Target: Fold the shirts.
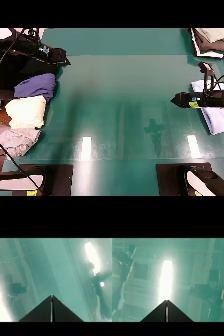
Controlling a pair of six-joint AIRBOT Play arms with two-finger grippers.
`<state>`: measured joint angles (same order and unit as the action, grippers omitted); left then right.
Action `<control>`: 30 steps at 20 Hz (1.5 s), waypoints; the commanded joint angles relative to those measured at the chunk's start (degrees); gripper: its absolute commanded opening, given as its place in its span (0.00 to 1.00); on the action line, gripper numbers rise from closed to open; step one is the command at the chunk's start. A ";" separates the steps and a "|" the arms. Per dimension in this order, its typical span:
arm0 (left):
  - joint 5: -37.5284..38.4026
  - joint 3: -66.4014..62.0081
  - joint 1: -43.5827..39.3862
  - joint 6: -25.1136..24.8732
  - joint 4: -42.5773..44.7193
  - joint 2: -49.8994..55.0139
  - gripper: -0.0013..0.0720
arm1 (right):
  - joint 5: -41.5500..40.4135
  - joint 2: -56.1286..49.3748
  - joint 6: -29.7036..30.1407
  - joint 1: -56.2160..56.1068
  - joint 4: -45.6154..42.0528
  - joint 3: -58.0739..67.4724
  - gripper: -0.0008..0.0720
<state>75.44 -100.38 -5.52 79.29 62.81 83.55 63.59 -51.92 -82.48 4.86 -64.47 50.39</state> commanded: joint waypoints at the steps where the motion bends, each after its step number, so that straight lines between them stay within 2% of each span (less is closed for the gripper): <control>1: 0.00 0.00 0.02 0.00 0.00 -0.04 0.06 | 0.28 0.04 0.00 -0.07 0.04 -0.02 0.03; 11: -0.31 0.00 0.02 0.00 -0.07 -0.04 0.06 | 1.38 0.04 0.02 -0.04 0.02 -0.02 0.03; 17: -4.24 -0.07 0.02 -0.04 -4.59 -0.04 0.06 | 1.57 0.04 0.02 -0.11 0.04 -0.02 0.03; 23: -8.59 -0.04 0.02 -1.14 -3.10 -0.02 0.07 | 2.84 0.04 0.00 -0.11 0.50 -0.02 0.03; 24: -11.13 -0.04 0.02 -2.80 1.20 -0.02 0.39 | 3.04 0.04 0.00 -0.11 0.50 -0.02 0.03; 25: -14.38 -0.04 0.04 -1.90 8.02 0.26 0.82 | 3.21 0.04 -0.02 -0.11 0.55 -0.02 0.03; 26: -17.86 -0.04 0.24 0.48 15.19 0.90 0.85 | 3.78 0.04 -0.04 -0.11 0.52 -0.02 0.03; 28: -23.93 -0.07 2.19 4.57 27.23 3.50 0.85 | 5.44 0.04 -0.04 -0.11 0.55 -0.02 0.03; 30: -29.29 -0.09 6.36 5.42 28.87 7.98 0.85 | 6.73 0.04 -0.07 -0.11 0.52 -0.02 0.03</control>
<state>55.09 -100.40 -2.59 81.84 81.06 87.64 68.36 -51.92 -82.46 4.80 -64.01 50.39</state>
